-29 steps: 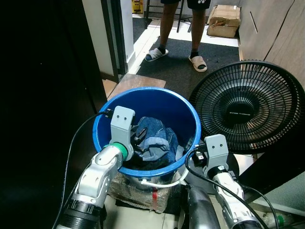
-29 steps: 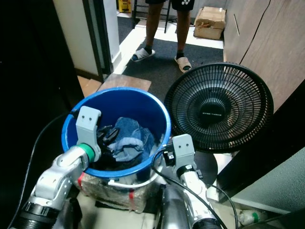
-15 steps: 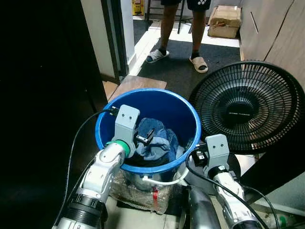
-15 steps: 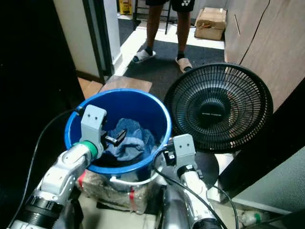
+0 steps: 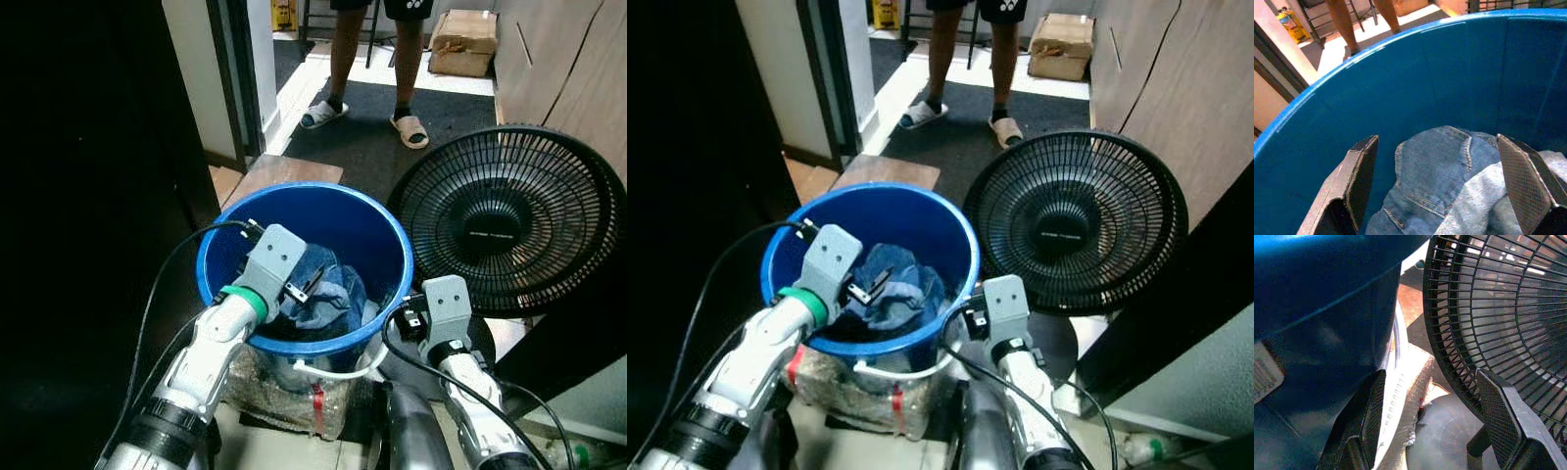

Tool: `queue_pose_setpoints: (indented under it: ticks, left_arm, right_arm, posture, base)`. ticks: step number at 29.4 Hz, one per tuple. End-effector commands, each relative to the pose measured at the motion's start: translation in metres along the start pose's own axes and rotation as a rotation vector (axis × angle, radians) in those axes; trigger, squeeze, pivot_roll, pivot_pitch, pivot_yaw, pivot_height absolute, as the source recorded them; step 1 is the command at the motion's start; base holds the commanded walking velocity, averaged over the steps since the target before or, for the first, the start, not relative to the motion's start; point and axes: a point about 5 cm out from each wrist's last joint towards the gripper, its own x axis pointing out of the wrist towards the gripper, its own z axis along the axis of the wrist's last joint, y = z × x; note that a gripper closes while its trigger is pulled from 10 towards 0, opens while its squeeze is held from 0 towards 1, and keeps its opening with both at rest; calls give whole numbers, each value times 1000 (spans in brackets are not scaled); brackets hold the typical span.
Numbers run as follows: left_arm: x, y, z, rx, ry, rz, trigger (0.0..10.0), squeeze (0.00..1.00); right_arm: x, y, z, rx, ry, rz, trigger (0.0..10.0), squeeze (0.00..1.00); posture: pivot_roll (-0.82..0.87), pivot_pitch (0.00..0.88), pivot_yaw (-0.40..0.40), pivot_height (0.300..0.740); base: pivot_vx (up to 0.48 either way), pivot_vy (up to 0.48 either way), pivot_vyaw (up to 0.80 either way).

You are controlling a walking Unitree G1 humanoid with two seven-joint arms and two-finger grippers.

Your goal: Clothes washing

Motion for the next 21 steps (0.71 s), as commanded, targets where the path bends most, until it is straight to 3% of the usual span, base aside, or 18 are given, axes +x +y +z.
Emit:
queue_pose_setpoints:
  ticks: [1,8,11,17,19,21]
  left_arm:
    - [-12,-7,-55,-46,239,-18,10000,0]
    - [-11,-5,-33,-80,108,-28,10000,0]
    - [-15,-1,-8,-158,-2,-28,10000,0]
    - [-14,0,14,-196,-78,-39,10000,0]
    - [-10,0,27,-247,-112,-48,10000,0]
    - [-10,0,27,-247,-112,-48,10000,0]
  right_arm:
    - [-1,5,-1,0,-2,16,10000,0]
    - [-2,3,-1,-2,-3,9,10000,0]
    - [-3,3,-2,-1,-1,6,10000,0]
    - [-2,5,-2,0,1,13,10000,0]
    - [0,6,-1,0,-2,20,10000,0]
    - [0,6,-1,0,-2,20,10000,0]
  posture:
    - [33,177,12,492]
    - [28,175,19,492]
    - [31,175,20,492]
    - [42,175,13,492]
    - [42,175,13,492]
    - [42,175,13,492]
  base:
    - [0,0,0]
    - [0,0,0]
    - [0,0,0]
    - [0,0,0]
    - [0,0,0]
    - [0,0,0]
